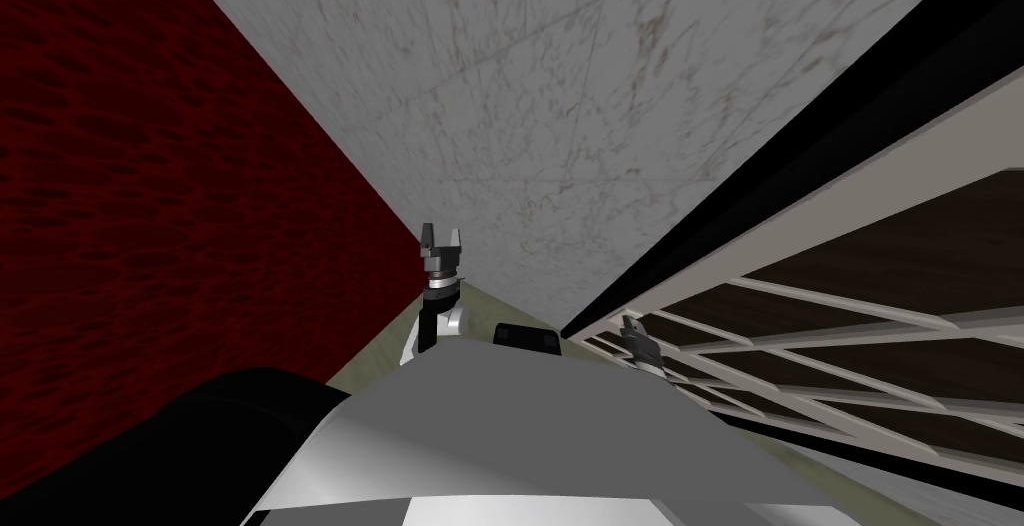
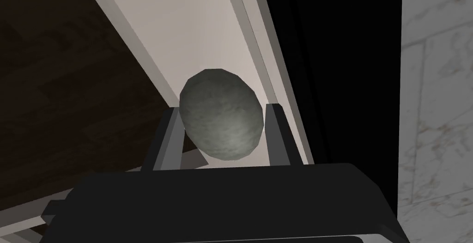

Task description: Pull the door open

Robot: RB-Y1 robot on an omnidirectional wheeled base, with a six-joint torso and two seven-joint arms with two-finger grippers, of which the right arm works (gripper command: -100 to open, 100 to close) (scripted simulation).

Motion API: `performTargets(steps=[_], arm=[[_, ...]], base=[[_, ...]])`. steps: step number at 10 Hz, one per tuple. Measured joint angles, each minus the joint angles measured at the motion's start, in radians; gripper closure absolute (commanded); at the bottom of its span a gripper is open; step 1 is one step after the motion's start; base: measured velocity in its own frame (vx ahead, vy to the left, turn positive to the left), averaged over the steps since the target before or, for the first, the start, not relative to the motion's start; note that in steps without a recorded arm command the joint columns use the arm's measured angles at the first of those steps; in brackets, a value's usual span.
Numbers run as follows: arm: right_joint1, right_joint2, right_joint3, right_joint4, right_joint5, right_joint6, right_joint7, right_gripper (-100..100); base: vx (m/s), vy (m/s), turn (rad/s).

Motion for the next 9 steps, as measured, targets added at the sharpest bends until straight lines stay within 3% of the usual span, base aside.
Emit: performTargets(steps=[9], arm=[[-0.025,-0.015,0.044,0.017,-0.073,0.006,-0.210,100]], base=[[-0.037,-0.011,0.030]])
